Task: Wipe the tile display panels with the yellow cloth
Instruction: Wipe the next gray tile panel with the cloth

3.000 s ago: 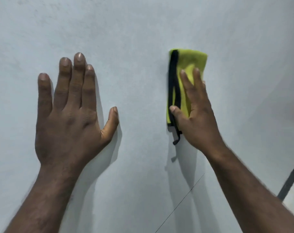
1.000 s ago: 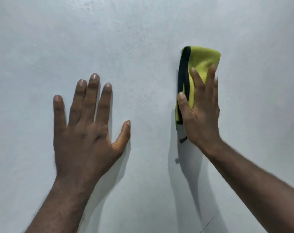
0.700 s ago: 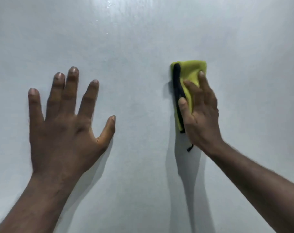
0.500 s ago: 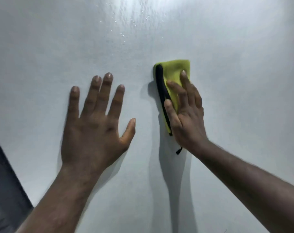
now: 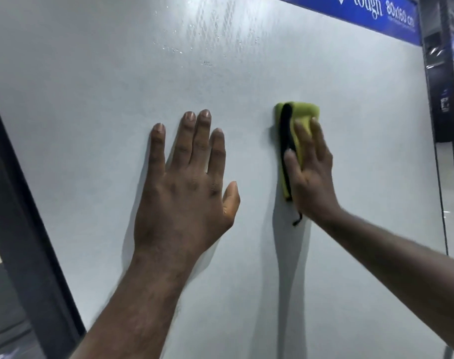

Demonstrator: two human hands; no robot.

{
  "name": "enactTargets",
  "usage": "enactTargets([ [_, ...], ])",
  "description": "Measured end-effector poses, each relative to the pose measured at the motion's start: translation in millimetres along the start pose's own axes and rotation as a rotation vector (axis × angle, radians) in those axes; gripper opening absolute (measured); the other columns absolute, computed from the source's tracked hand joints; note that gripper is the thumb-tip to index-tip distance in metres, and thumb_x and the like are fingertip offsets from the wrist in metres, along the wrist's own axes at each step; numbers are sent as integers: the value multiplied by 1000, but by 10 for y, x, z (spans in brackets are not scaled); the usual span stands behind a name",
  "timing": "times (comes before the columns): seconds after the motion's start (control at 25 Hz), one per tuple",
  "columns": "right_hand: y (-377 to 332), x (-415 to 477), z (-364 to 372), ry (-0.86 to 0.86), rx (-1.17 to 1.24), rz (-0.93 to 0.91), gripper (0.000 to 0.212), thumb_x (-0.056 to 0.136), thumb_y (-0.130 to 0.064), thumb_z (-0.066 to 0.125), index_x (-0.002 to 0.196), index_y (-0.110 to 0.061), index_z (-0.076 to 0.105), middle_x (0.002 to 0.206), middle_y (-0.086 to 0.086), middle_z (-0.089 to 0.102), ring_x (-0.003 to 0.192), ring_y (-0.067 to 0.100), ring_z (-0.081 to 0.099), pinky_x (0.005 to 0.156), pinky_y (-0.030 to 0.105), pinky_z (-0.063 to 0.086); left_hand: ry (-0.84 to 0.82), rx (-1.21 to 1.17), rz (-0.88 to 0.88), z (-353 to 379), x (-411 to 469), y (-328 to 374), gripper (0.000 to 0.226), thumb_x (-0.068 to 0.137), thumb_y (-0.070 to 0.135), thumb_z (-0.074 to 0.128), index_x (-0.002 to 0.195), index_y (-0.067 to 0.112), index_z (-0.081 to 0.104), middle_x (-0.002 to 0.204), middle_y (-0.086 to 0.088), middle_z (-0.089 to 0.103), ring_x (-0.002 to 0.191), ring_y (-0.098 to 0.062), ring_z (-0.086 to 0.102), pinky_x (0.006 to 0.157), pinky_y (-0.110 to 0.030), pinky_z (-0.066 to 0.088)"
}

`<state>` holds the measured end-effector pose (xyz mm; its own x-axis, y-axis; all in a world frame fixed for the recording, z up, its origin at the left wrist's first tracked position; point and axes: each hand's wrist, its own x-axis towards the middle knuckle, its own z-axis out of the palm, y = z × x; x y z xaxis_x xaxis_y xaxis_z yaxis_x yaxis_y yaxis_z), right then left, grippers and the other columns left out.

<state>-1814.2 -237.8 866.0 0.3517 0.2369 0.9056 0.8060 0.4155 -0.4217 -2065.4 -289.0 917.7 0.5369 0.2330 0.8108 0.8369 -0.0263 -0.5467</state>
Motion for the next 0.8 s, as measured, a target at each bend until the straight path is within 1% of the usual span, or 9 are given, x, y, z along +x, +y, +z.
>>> enactTargets([
  [0.08, -121, 430, -24, 31, 158, 304, 62, 108, -48, 39, 167, -40, 24, 179, -6, 4, 163, 15, 9, 132, 45, 13, 2, -11, 6, 0, 0, 3, 83, 109, 56, 25, 174, 7, 7, 181, -20, -6, 168, -34, -4, 132, -65, 1],
  [0.12, -233, 500, 1, 21, 153, 277, 62, 108, -48, 39, 168, -40, 23, 179, -5, 2, 164, 17, 7, 132, 47, 13, 3, -9, 4, -1, 1, 2, 83, 110, 56, 26, 173, 7, 8, 181, -20, -5, 168, -34, -3, 132, -65, 1],
  [0.24, -309, 51, 88, -65, -10, -279, 60, 112, -41, 44, 168, -27, 29, 179, 3, 4, 165, 23, 4, 133, 47, 12, 17, 6, -4, 15, 7, -2, 81, 110, 56, 27, 173, 7, 14, 181, -20, 0, 168, -34, 2, 132, -65, 2],
  [0.32, 0, -217, 51, -84, -38, -394, 58, 112, -38, 47, 166, -23, 34, 178, 4, 10, 165, 23, 7, 133, 48, 15, 15, 3, -11, 22, 8, 8, 81, 109, 56, 27, 173, 7, 17, 181, -19, 3, 168, -34, 3, 133, -65, 3],
  [0.48, 86, 353, -3, 25, 199, 291, 61, 108, -51, 37, 167, -44, 21, 178, -10, -1, 164, 14, 2, 133, 47, 11, 6, 21, -15, 19, -1, 23, 81, 108, 56, 28, 173, 8, 17, 181, -17, 3, 169, -32, 2, 133, -65, 4],
  [0.52, -19, 360, 26, 10, 157, 262, 61, 109, -51, 36, 168, -44, 19, 178, -11, -3, 164, 15, 1, 133, 47, 10, 5, 19, -20, 17, 0, 19, 82, 108, 57, 29, 173, 8, 17, 181, -17, 3, 169, -31, 2, 133, -65, 4],
  [0.64, 19, -260, 95, -58, 45, -229, 59, 112, -39, 47, 167, -32, 29, 178, -3, 3, 165, 24, 4, 132, 47, 13, -3, 43, -30, 18, 2, 33, 82, 108, 57, 30, 173, 10, 17, 182, -15, 3, 169, -32, 3, 133, -65, 4],
  [0.68, 131, -443, 59, -69, 52, -276, 59, 111, -37, 49, 167, -30, 32, 178, -1, 6, 165, 26, 6, 131, 50, 16, -10, 48, -30, 25, 13, 47, 82, 108, 58, 30, 174, 10, 17, 182, -15, 3, 169, -32, 3, 133, -65, 4],
  [0.8, 186, -263, 53, -28, 171, 132, 61, 110, -45, 43, 168, -42, 22, 179, -6, -1, 165, 20, 1, 131, 54, 12, -32, 57, -26, 19, 23, 25, 83, 108, 59, 31, 174, 11, 15, 182, -15, 2, 169, -32, 1, 133, -66, 4],
])
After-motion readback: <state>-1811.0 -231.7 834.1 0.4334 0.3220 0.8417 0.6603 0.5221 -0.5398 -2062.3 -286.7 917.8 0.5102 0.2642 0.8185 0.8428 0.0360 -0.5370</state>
